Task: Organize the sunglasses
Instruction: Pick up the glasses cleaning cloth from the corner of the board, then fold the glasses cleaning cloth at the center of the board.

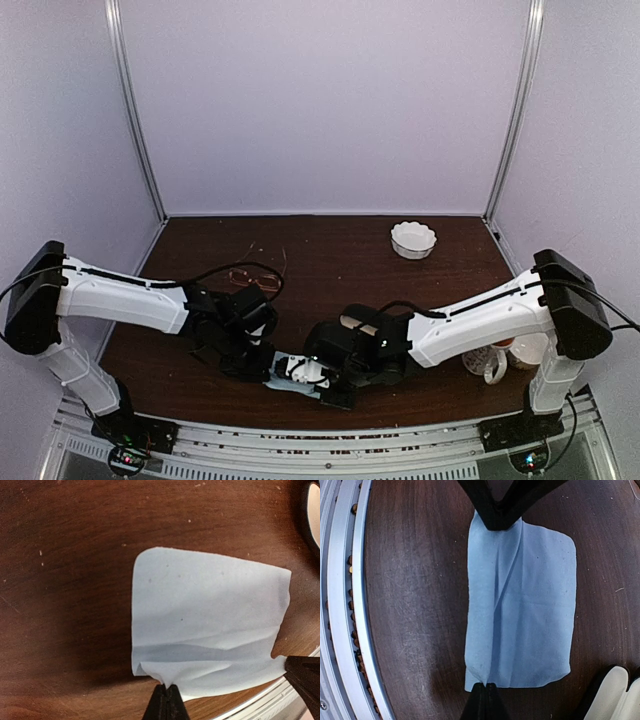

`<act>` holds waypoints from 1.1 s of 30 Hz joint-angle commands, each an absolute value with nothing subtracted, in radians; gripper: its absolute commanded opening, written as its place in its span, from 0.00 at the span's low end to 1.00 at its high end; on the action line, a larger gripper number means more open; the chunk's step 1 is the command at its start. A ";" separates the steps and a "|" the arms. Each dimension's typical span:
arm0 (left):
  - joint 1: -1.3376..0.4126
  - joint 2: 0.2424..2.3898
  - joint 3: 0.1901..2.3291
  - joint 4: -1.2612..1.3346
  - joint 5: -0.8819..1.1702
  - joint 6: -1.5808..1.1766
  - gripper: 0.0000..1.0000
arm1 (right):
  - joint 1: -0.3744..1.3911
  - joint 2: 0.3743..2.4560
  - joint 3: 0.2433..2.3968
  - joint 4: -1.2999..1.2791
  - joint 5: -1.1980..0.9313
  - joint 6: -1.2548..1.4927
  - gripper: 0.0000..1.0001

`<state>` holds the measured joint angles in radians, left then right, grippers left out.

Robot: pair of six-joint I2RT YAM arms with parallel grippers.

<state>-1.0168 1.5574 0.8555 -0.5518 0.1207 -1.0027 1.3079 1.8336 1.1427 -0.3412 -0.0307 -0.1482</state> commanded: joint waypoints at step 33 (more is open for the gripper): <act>-0.967 1.670 0.983 -0.639 0.123 -0.940 0.00 | 1.237 1.900 1.188 -0.336 -0.017 -0.125 0.00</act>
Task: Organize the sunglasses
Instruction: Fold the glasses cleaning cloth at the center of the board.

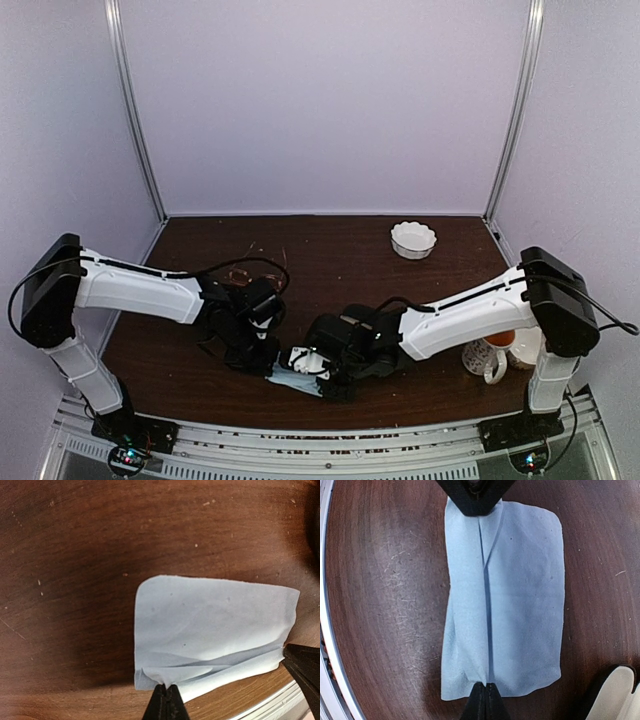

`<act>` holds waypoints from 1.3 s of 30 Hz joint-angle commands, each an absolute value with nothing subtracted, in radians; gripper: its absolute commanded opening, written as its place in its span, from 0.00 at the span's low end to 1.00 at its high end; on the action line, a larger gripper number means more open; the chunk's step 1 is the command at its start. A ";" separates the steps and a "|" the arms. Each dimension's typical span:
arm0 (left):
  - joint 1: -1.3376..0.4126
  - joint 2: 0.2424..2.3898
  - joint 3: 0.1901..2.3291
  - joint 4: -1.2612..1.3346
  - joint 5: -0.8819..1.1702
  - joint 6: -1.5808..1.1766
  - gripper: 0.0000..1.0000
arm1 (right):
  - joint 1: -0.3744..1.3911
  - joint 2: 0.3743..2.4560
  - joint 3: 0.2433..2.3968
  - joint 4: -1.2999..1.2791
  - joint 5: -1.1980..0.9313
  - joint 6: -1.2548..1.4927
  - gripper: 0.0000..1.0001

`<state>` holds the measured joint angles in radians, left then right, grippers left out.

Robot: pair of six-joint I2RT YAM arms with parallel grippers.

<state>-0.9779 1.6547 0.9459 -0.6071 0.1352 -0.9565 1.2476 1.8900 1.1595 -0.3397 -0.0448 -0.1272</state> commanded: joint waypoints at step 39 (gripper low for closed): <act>-0.964 1.519 0.931 -0.609 0.028 -0.824 0.47 | 1.229 1.915 1.230 -0.381 0.009 -0.117 0.27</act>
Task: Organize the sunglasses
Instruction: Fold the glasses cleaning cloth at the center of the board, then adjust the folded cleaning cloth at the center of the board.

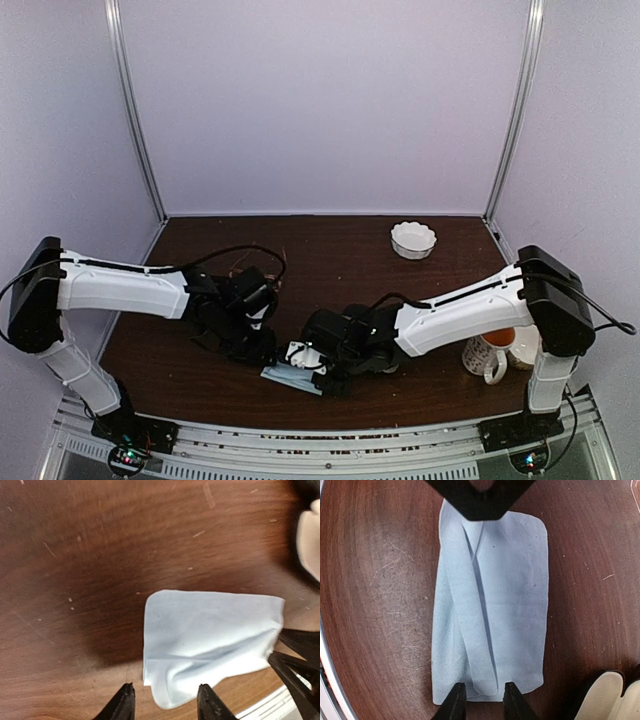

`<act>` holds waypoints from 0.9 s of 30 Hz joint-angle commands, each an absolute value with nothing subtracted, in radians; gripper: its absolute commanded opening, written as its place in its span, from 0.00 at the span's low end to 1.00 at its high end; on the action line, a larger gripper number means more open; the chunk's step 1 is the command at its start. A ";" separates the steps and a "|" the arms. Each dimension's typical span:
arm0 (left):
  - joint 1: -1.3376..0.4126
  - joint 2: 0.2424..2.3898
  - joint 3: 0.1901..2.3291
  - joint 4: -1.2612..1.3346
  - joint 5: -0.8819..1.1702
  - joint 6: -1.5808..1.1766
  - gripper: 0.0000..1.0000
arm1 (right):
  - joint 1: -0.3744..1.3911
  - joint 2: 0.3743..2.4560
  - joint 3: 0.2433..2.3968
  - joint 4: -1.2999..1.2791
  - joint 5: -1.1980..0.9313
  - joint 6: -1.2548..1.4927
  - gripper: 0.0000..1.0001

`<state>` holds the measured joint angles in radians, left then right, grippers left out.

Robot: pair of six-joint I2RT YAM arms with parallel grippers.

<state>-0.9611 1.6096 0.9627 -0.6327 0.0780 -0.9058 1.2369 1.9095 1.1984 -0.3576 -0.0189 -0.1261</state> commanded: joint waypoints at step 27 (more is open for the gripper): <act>-1.066 1.420 0.798 -0.549 -0.040 -0.663 0.51 | 1.231 1.895 1.243 -0.390 0.031 -0.087 0.38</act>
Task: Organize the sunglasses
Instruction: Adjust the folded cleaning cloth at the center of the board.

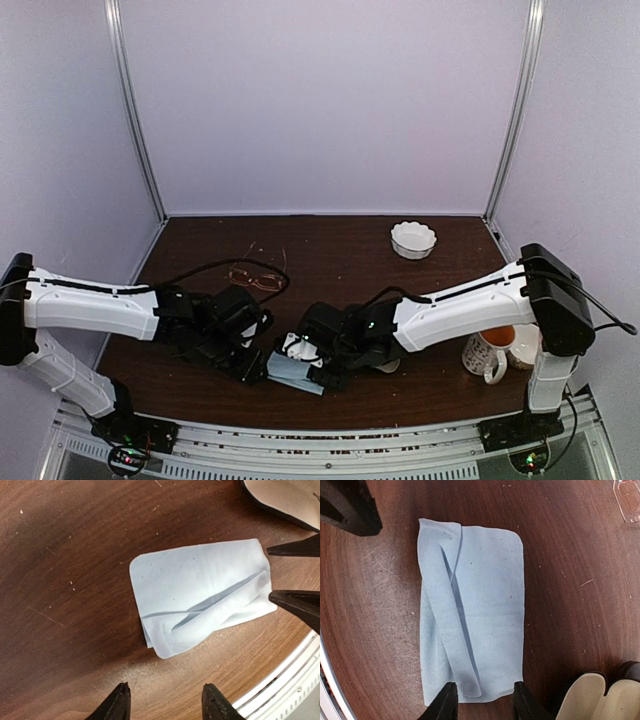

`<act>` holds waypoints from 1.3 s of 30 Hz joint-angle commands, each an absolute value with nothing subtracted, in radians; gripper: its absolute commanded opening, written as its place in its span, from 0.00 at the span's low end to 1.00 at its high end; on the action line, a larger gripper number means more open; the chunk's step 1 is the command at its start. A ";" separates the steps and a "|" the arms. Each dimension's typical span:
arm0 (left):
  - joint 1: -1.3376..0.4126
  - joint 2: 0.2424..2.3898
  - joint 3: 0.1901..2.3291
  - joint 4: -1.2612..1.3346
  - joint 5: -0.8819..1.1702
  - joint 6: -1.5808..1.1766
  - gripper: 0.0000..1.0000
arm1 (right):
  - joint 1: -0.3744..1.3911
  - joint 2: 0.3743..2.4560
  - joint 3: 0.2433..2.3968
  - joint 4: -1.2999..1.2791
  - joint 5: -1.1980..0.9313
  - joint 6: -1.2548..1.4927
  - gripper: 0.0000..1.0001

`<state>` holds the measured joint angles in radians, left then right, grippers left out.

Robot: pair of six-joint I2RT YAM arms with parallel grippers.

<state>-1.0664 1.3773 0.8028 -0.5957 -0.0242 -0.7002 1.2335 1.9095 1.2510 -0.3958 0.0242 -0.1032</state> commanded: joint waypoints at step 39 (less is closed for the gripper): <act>-1.007 1.671 0.953 -0.539 -0.124 -0.661 0.40 | 1.231 1.814 1.123 -0.334 0.052 -0.020 0.40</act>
